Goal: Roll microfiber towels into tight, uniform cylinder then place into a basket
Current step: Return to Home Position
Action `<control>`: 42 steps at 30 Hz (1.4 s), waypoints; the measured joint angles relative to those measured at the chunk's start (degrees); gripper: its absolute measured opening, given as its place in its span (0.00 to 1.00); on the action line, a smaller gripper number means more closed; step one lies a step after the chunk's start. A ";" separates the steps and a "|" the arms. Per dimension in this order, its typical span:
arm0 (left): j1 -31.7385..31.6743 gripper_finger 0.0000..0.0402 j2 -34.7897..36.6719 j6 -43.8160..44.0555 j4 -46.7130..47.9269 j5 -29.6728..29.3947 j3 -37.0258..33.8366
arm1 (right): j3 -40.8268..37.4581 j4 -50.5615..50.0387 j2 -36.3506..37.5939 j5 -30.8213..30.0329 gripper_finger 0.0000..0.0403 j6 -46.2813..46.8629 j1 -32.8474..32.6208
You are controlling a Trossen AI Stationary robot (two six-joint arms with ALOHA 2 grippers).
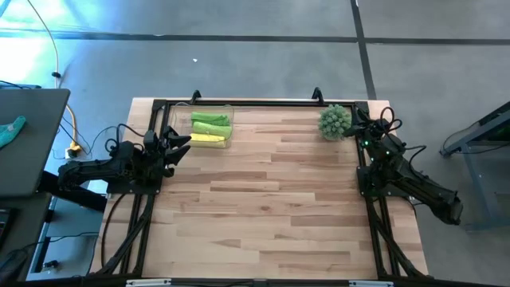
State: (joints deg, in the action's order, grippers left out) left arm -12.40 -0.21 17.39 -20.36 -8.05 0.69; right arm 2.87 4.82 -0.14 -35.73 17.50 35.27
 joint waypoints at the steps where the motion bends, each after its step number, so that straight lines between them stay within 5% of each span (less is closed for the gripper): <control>1: 0.00 0.45 0.00 0.00 0.00 0.00 0.00 | 0.00 0.00 0.00 0.00 0.29 0.00 0.00; 13: -0.13 0.45 0.00 0.00 0.00 -0.02 0.00 | 0.00 0.00 0.00 0.00 0.29 0.00 0.00; 30: -14.16 0.45 0.00 0.00 0.00 -0.04 0.00 | 0.00 -0.09 -0.07 0.00 0.29 0.00 0.00; 42: -15.10 0.45 0.00 0.00 -0.01 -0.03 0.00 | 0.00 -3.38 -0.07 0.02 0.29 0.00 0.00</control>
State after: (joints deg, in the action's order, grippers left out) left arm -27.51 -0.21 17.39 -20.37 -8.08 0.69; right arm 2.87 1.44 -0.21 -35.70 17.50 35.27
